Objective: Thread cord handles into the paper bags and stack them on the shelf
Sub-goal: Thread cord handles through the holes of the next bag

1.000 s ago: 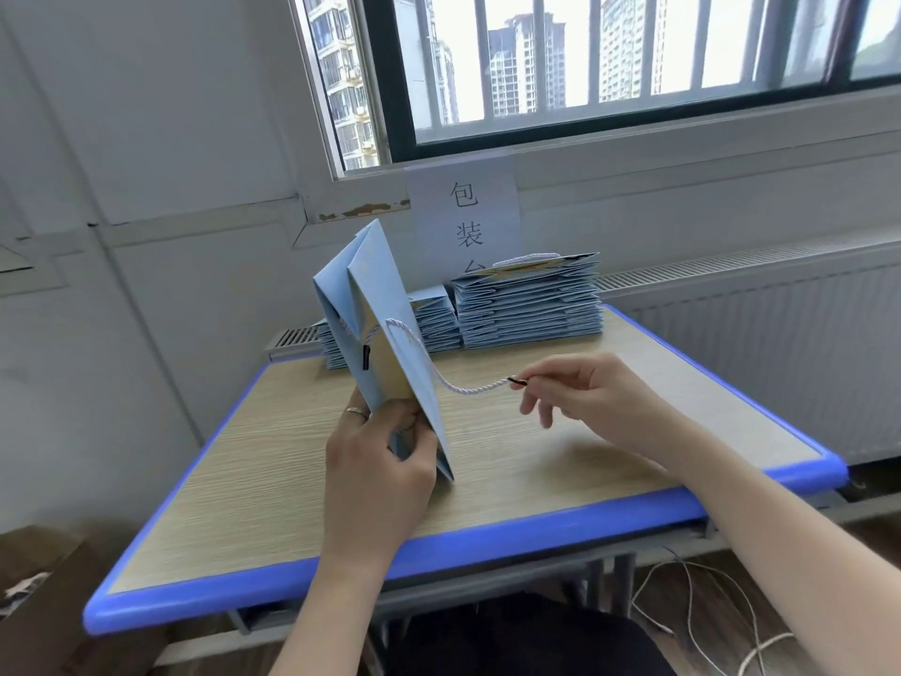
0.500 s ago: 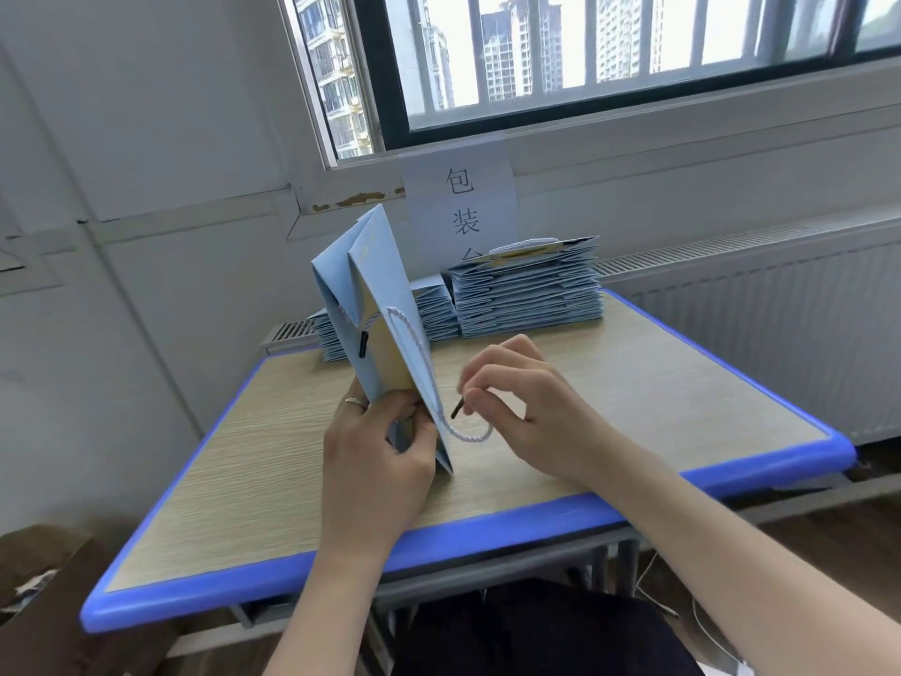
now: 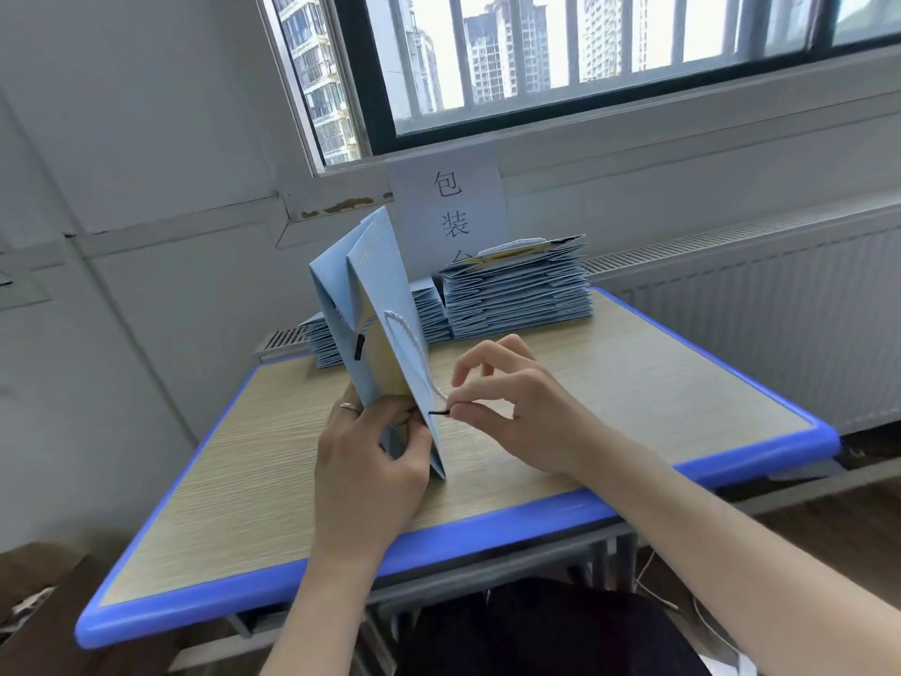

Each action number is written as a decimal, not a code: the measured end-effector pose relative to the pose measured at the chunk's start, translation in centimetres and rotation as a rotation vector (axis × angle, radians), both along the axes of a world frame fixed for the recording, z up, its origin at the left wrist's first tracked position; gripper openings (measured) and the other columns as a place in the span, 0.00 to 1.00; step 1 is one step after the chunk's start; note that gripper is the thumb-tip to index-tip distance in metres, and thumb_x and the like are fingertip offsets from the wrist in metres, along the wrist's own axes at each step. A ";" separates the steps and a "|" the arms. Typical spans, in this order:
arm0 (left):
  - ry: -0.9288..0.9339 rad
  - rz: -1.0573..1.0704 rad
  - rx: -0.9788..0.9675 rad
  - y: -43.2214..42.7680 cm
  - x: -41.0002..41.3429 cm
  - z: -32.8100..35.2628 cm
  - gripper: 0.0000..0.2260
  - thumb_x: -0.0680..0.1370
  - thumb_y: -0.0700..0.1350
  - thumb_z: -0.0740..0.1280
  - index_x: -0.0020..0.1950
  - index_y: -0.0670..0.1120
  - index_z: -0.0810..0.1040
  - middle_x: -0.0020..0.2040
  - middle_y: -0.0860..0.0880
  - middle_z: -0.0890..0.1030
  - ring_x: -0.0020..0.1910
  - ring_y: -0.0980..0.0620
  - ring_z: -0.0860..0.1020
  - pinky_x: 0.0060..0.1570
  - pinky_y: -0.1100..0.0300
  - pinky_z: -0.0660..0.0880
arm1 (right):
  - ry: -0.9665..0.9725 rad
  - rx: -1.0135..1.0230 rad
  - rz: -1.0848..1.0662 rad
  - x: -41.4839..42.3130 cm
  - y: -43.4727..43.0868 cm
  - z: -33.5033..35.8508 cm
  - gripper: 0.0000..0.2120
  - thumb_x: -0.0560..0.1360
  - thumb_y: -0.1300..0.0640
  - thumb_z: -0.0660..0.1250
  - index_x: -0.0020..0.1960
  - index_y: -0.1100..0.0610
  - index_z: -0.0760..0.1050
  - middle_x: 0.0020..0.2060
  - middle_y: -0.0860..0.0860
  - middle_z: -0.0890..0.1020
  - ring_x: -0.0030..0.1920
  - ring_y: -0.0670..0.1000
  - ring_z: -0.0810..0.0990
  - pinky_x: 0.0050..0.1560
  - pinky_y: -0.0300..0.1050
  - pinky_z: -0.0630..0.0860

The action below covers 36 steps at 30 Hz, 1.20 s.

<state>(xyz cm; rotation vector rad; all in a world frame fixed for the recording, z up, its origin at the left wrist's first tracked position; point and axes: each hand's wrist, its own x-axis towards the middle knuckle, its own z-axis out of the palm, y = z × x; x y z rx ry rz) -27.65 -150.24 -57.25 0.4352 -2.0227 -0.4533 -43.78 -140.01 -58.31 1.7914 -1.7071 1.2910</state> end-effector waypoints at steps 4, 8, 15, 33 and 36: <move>0.008 -0.013 0.009 0.0 0.0 0.0 0.05 0.70 0.47 0.67 0.40 0.49 0.82 0.43 0.54 0.77 0.35 0.49 0.73 0.34 0.63 0.65 | -0.005 0.016 -0.005 -0.1 0.0 0.0 0.04 0.76 0.55 0.72 0.48 0.54 0.86 0.51 0.46 0.78 0.49 0.50 0.68 0.54 0.39 0.69; 0.013 -0.039 0.012 0.0 0.0 0.0 0.11 0.70 0.54 0.62 0.41 0.50 0.82 0.44 0.54 0.77 0.39 0.48 0.75 0.34 0.60 0.68 | 0.000 0.038 0.006 -0.1 0.1 -0.1 0.05 0.77 0.55 0.71 0.48 0.54 0.85 0.52 0.46 0.77 0.50 0.50 0.69 0.55 0.43 0.70; 0.001 -0.015 0.015 0.0 -0.1 0.0 0.12 0.69 0.57 0.61 0.41 0.55 0.83 0.47 0.58 0.77 0.43 0.46 0.77 0.34 0.53 0.75 | -0.012 0.053 0.006 0.0 -0.1 -0.2 0.06 0.78 0.54 0.70 0.47 0.56 0.83 0.53 0.47 0.76 0.50 0.50 0.69 0.56 0.44 0.70; -0.107 -0.075 -0.071 0.3 -0.3 -0.2 0.04 0.71 0.42 0.74 0.40 0.49 0.81 0.42 0.61 0.71 0.41 0.51 0.74 0.38 0.63 0.70 | 0.116 -0.076 -0.083 1.7 1.5 0.8 0.10 0.78 0.52 0.68 0.42 0.58 0.76 0.40 0.48 0.75 0.42 0.50 0.72 0.44 0.46 0.72; -0.103 -0.104 -0.023 0.0 -0.3 -0.3 0.05 0.69 0.41 0.75 0.38 0.50 0.81 0.41 0.61 0.73 0.39 0.59 0.74 0.36 0.71 0.67 | 0.151 0.062 -0.183 2.2 1.1 0.7 0.18 0.79 0.45 0.61 0.35 0.53 0.74 0.30 0.44 0.73 0.32 0.47 0.71 0.33 0.49 0.72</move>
